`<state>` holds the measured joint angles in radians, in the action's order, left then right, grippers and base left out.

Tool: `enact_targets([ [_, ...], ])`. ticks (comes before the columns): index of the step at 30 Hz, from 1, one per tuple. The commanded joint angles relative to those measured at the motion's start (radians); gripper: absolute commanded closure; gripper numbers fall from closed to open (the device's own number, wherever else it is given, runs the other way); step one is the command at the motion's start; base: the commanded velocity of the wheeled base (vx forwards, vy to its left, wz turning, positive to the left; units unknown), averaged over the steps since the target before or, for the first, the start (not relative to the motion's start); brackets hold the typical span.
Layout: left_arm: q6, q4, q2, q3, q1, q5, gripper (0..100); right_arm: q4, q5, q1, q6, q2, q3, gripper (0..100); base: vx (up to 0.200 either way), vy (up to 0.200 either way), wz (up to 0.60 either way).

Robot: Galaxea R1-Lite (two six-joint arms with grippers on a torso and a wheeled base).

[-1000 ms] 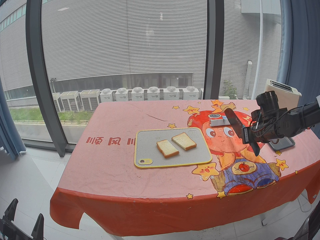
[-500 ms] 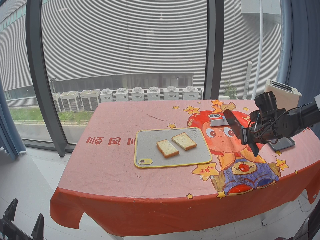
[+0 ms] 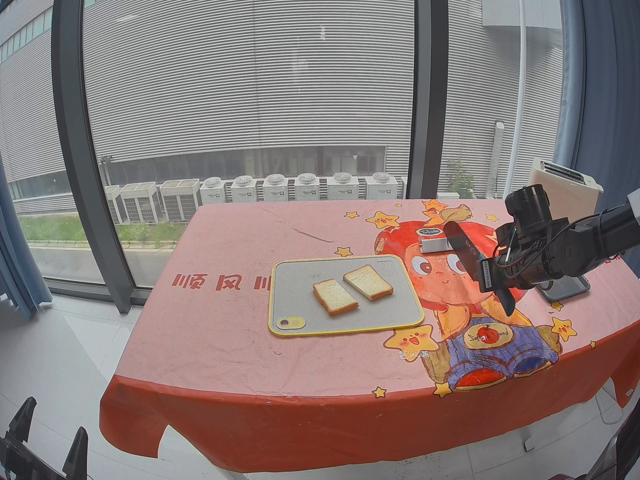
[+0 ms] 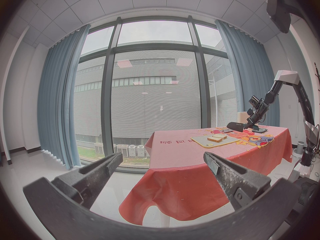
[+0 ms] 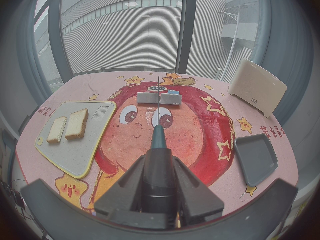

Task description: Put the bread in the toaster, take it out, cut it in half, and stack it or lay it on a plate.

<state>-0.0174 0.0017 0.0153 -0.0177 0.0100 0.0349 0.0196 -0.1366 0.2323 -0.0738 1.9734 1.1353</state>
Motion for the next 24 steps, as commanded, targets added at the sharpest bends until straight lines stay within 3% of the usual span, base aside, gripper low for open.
enact_targets([
  [1,0.001,0.000,-0.015,0.016,-0.001,0.000,0,0.000,0.000,0.001,0.000,0.001,0.000,100,0.000,0.000,0.00],
  [24,-0.001,0.000,-0.015,0.016,-0.001,0.000,0,0.002,-0.003,-0.001,0.002,0.008,-0.008,100,0.000,0.000,0.00],
])
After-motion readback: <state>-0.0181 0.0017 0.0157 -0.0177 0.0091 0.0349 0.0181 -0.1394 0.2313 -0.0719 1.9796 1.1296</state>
